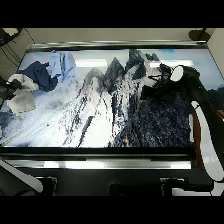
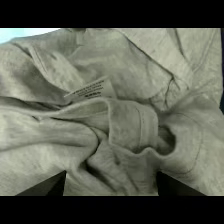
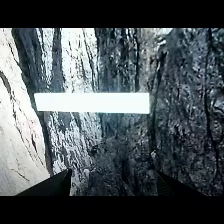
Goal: Fold the shirts.
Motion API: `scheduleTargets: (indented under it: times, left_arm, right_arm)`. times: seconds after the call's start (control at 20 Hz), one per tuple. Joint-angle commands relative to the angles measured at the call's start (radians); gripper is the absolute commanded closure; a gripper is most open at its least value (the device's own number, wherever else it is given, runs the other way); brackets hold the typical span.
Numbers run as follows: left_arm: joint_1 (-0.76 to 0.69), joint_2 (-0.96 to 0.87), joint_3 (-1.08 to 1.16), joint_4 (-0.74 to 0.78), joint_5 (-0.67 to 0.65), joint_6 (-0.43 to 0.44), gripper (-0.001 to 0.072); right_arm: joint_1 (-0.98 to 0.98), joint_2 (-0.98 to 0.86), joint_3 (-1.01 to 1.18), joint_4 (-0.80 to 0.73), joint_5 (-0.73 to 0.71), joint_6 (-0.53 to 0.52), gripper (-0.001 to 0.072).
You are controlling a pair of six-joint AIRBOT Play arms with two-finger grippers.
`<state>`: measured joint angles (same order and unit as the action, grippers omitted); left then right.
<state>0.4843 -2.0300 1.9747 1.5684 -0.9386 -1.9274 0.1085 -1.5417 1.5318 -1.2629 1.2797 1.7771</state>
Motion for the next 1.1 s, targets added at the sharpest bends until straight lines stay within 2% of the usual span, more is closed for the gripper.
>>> scheduleTargets:
  times: [0.0, 0.2, 0.25, 0.3, 0.35, 0.5, 0.7, 0.8, 0.85, 1.05]
  left_arm:
    - [0.008, -0.051, 0.004, 0.013, 0.024, -0.003, 0.0022]
    - [0.008, -0.086, 0.004, -0.018, 0.058, -0.002, 0.0041]
    - [0.008, -0.092, 0.004, -0.029, 0.056, -0.002, 0.0200]
    - [0.008, -0.092, 0.004, -0.038, 0.048, 0.002, 0.0508]
    - [0.008, -0.086, 0.005, -0.051, 0.042, 0.015, 0.0671]
    - [0.008, -0.024, 0.005, -0.069, 0.038, 0.016, 0.0672]
    - [0.004, 0.164, 0.005, -0.069, 0.035, 0.016, 0.0673]
    - [-0.005, 0.291, 0.005, -0.069, -0.004, 0.017, 0.0673]
    - [-0.012, 0.361, 0.004, -0.069, -0.026, 0.039, 0.0673]
    - [-0.108, 0.636, 0.004, -0.077, -0.132, 0.164, 0.0673]
  right_arm:
    - [0.001, -0.010, 0.000, 0.039, 0.053, 0.000, 0.0096]
    - [0.001, -0.010, 0.000, 0.040, 0.074, 0.000, 0.0096]
    - [0.001, -0.010, 0.000, 0.040, 0.078, 0.000, 0.0096]
    - [0.001, -0.010, 0.000, 0.043, 0.084, 0.000, 0.0097]
    - [0.001, -0.010, 0.000, 0.046, 0.090, 0.000, 0.0097]
    - [0.001, -0.010, 0.000, 0.048, 0.133, 0.025, 0.0097]
    - [0.001, -0.009, 0.000, 0.049, 0.156, 0.019, 0.0099]
    - [0.001, -0.007, 0.002, 0.089, 0.194, -0.071, 0.0123]
    - [0.001, 0.000, 0.002, 0.091, 0.217, -0.106, 0.0142]
    - [0.001, 0.091, 0.002, 0.064, 0.244, -0.222, 0.0146]
